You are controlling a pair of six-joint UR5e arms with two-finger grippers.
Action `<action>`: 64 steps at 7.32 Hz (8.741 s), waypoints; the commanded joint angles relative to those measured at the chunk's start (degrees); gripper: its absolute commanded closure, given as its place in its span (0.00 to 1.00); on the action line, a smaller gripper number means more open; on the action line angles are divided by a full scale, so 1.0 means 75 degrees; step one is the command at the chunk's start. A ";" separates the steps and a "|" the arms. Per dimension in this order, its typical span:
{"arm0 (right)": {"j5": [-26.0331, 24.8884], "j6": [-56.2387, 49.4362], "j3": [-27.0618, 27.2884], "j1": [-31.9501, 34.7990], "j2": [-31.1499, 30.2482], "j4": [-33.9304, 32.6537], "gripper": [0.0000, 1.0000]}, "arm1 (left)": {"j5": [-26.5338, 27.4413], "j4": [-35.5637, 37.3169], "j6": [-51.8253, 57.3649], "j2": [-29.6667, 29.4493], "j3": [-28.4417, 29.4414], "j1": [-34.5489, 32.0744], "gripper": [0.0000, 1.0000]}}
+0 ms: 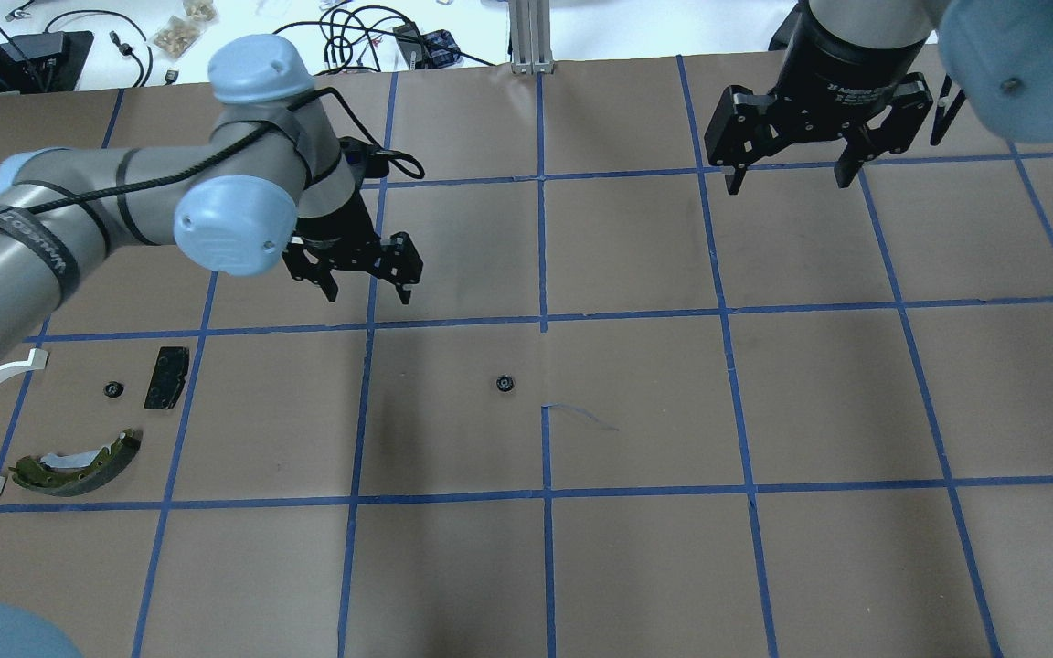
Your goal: Place bearing gear from tray to pile
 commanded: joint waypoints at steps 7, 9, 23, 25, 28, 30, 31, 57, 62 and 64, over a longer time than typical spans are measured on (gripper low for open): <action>0.0278 -0.0021 0.0019 -0.0239 -0.0042 0.0007 0.00 | -0.0274 0.1379 -0.2049 -0.0664 -0.0701 -0.1250 0.00; 0.0219 -0.0091 0.0043 -0.0251 -0.0159 0.0042 0.00 | -0.0262 0.1426 -0.2386 -0.0840 -0.0677 -0.1413 0.08; 0.0242 -0.0103 0.0055 -0.0251 -0.0171 0.0031 0.00 | -0.0239 0.1239 -0.2331 -0.0714 -0.0619 -0.1263 1.00; 0.0231 -0.0103 0.0055 -0.0251 -0.0171 0.0031 0.00 | -0.0215 -0.0041 -0.1691 -0.0421 0.0173 -0.0446 1.00; 0.0230 -0.0103 0.0067 -0.0251 -0.0171 0.0031 0.00 | 0.0218 -0.2217 0.0404 -0.0162 0.1560 0.1508 1.00; 0.0230 -0.0103 0.0078 -0.0251 -0.0171 0.0031 0.00 | 0.1197 -0.2113 0.1975 -0.0161 0.1573 0.3090 1.00; 0.0230 -0.0103 0.0078 -0.0251 -0.0171 0.0031 0.00 | 0.1446 -0.2090 0.2864 -0.0196 0.1561 0.3840 1.00; 0.0242 -0.0091 0.0090 -0.0228 -0.0218 0.0031 0.00 | 0.1355 -0.0699 0.5841 -0.0291 0.1004 0.5596 0.00; 0.0242 -0.0091 0.0090 -0.0216 -0.0207 0.0031 0.00 | 0.1296 -0.2159 0.4259 0.0177 0.2194 0.4166 0.00; 0.0242 -0.0091 0.0090 -0.0227 -0.0207 0.0031 0.00 | 0.0563 -0.2287 0.3648 0.0621 0.2206 0.3477 0.00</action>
